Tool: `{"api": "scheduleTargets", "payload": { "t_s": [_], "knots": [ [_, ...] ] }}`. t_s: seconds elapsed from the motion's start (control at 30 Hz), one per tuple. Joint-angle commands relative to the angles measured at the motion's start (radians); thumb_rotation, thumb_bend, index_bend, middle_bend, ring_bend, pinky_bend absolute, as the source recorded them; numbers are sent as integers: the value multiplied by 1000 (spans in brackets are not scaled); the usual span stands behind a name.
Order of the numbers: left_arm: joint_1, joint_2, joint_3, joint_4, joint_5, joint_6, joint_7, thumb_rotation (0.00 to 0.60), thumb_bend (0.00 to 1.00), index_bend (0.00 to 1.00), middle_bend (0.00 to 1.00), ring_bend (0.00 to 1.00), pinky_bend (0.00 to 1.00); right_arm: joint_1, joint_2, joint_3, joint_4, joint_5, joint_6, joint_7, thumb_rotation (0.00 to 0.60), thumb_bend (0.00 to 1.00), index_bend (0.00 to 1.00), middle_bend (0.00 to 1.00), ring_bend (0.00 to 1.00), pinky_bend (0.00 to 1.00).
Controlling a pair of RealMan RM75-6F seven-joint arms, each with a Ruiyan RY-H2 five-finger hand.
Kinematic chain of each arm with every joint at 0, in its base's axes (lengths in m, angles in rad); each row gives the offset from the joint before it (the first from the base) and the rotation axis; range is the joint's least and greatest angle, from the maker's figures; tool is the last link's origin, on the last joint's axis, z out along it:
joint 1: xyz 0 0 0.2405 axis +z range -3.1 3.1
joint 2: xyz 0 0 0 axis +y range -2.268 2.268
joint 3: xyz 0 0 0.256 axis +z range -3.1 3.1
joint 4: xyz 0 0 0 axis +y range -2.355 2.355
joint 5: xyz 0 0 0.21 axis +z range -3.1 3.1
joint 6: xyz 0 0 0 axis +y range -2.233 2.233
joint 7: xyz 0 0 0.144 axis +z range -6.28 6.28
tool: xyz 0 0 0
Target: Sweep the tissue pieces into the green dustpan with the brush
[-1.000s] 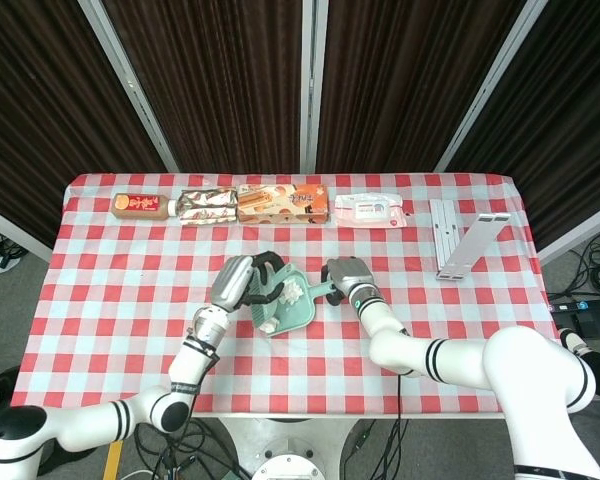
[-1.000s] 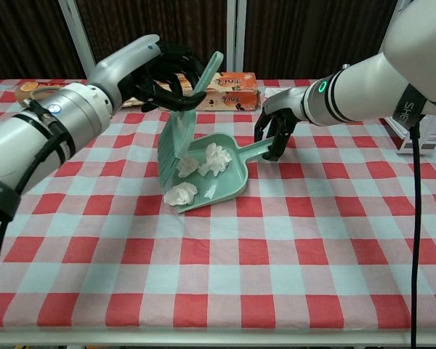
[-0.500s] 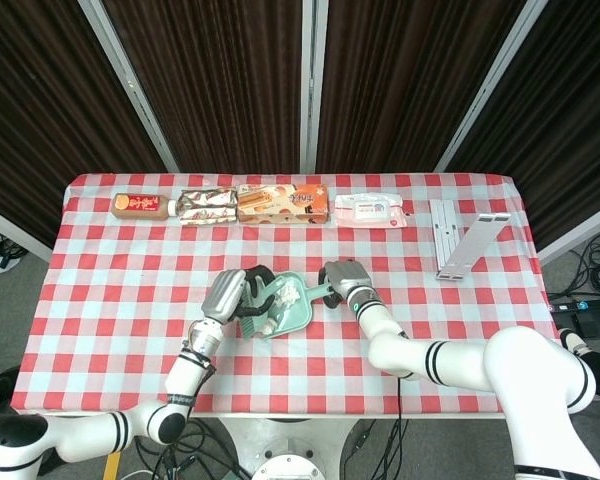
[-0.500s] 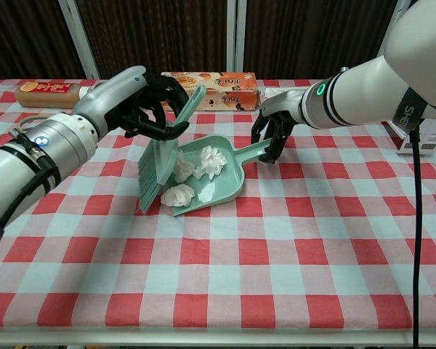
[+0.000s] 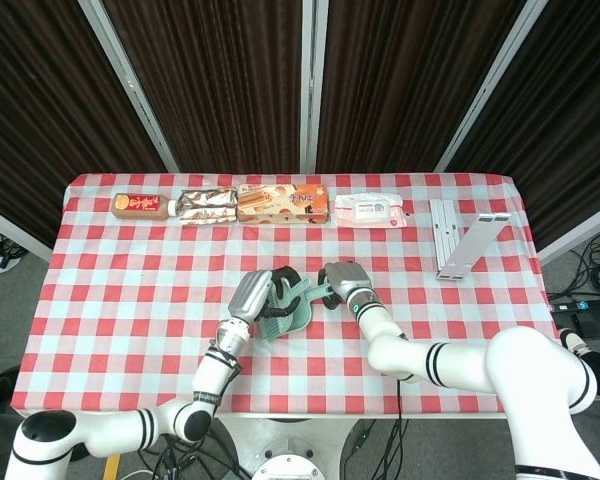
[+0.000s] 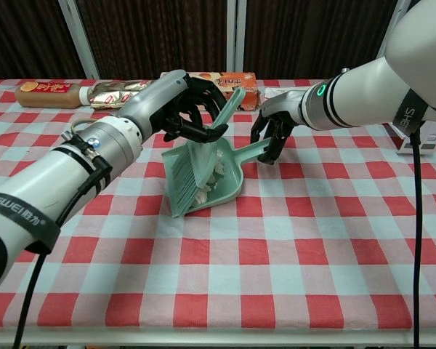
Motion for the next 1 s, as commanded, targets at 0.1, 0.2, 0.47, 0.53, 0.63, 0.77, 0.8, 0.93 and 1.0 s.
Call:
{"api": "scheduleTargets", "payload": {
  "t_s": [0.1, 0.2, 0.47, 0.53, 0.63, 0.77, 0.8, 0.93, 1.0],
  "knots": [
    [-32, -29, -47, 44, -38, -23, 5, 600, 483, 483, 512, 627, 883, -2, 1, -2, -3, 0, 0, -2, 600, 382, 632, 578, 288, 109],
    [-40, -35, -63, 50, -42, -18, -1, 600, 482, 483, 512, 627, 883, -3, -2, -2, -2, 0, 2, -3, 600, 382, 632, 578, 288, 109],
    [-31, -11, -54, 19, -23, -3, -9, 600, 482, 483, 512, 627, 883, -9, -4, 1, 5, -3, 6, -1, 600, 382, 632, 578, 288, 109],
    [-22, 7, -47, -2, -15, 0, -15, 600, 482, 484, 512, 628, 883, -11, 0, 2, 5, -4, 6, 0, 600, 382, 632, 578, 288, 109],
    [-7, 43, -29, -47, 0, -2, -21, 600, 482, 483, 512, 628, 883, -16, 5, 1, 3, -7, 7, 1, 600, 382, 632, 577, 288, 109],
    [9, 81, -14, -91, 21, 11, -21, 600, 482, 483, 512, 627, 883, -21, 10, 1, 3, -9, 5, 3, 600, 382, 632, 577, 288, 109],
    [13, 90, -13, -101, 25, 15, -23, 600, 482, 483, 512, 627, 883, -22, 11, 1, 2, -10, 5, 3, 600, 382, 632, 577, 288, 109],
    [24, 116, -1, -109, 41, 28, -21, 600, 482, 483, 512, 627, 883, -26, 16, 0, -1, -13, 8, 2, 600, 381, 634, 576, 288, 109],
    [29, 126, 3, -104, 50, 37, -22, 600, 482, 483, 512, 628, 883, -28, 19, -1, -4, -14, 9, 2, 600, 381, 627, 569, 287, 109]
  ]
}}
